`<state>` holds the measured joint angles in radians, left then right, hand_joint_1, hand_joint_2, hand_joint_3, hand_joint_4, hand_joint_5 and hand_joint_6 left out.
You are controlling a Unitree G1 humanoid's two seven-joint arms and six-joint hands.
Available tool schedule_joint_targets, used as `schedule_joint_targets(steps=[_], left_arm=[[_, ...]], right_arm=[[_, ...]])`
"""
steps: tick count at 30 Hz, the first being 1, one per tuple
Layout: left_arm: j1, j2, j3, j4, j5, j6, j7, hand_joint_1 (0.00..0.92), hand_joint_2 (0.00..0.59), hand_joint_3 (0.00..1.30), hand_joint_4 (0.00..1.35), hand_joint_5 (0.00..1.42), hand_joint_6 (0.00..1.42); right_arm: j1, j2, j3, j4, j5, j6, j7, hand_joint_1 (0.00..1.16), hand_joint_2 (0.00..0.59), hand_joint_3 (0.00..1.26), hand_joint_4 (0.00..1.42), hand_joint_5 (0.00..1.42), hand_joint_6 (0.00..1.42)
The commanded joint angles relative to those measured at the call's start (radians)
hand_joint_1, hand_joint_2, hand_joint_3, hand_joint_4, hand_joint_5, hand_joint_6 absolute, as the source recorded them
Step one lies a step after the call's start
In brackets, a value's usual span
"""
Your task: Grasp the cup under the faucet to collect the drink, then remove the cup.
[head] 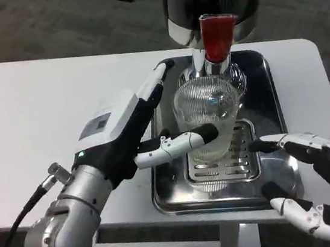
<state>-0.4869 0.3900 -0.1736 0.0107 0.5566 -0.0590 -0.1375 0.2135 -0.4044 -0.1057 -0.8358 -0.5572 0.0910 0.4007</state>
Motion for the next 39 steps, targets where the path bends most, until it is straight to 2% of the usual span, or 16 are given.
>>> schedule_joint_targets(steps=[1, 8, 12, 14, 18, 24, 28, 33, 39], left_arm=[[0.027, 0.005, 0.01, -0.043, -0.001, 0.035, -0.01, 0.013, 0.005, 0.0, 0.0, 0.07, 0.08], [0.071, 0.007, 0.031, -0.132, -0.024, 0.091, -0.039, 0.0, 0.0, 0.0, 0.0, 0.07, 0.01], [0.098, 0.014, 0.071, -0.215, -0.079, 0.124, -0.085, 0.0, 0.0, 0.0, 0.0, 0.07, 0.0], [0.104, 0.02, 0.102, -0.268, -0.12, 0.148, -0.118, 0.0, 0.0, 0.0, 0.0, 0.06, 0.0], [0.108, 0.02, 0.169, -0.353, -0.19, 0.178, -0.133, 0.0, 0.0, 0.0, 0.0, 0.12, 0.16], [0.043, 0.027, 0.284, -0.424, -0.371, 0.24, -0.176, 0.0, 0.0, 0.01, 0.03, 0.2, 0.23], [0.012, 0.014, 0.313, -0.405, -0.495, 0.255, -0.199, 0.0, 0.0, 0.09, 0.1, 0.22, 0.28], [-0.016, -0.019, 0.332, -0.398, -0.636, 0.271, -0.198, 0.0, 0.012, 0.31, 0.27, 0.32, 0.33], [-0.051, -0.028, 0.341, -0.368, -0.774, 0.298, -0.22, 0.0, 0.035, 0.39, 0.27, 0.31, 0.31]], right_arm=[[0.017, 0.0, -0.011, -0.017, 0.012, -0.017, -0.012, 0.42, 0.461, 0.27, 0.24, 0.18, 0.14], [0.019, 0.001, -0.014, -0.02, 0.015, -0.019, -0.011, 0.42, 0.461, 0.27, 0.24, 0.18, 0.15], [0.018, 0.001, -0.013, -0.019, 0.014, -0.02, -0.011, 0.42, 0.461, 0.27, 0.24, 0.19, 0.15], [0.018, 0.001, -0.012, -0.019, 0.014, -0.019, -0.011, 0.42, 0.461, 0.27, 0.24, 0.19, 0.15], [0.016, -0.001, -0.012, -0.016, 0.015, -0.02, -0.01, 0.42, 0.461, 0.27, 0.24, 0.19, 0.15], [0.009, 0.001, 0.008, -0.011, 0.006, -0.019, -0.008, 0.42, 0.461, 0.27, 0.24, 0.19, 0.15], [0.001, 0.002, 0.016, -0.009, 0.0, -0.015, -0.009, 0.42, 0.461, 0.27, 0.24, 0.19, 0.15], [-0.006, 0.003, 0.021, -0.008, -0.006, -0.009, -0.007, 0.42, 0.461, 0.27, 0.24, 0.19, 0.15], [-0.012, 0.004, 0.034, -0.002, -0.015, -0.005, -0.006, 0.42, 0.461, 0.27, 0.24, 0.19, 0.15]])
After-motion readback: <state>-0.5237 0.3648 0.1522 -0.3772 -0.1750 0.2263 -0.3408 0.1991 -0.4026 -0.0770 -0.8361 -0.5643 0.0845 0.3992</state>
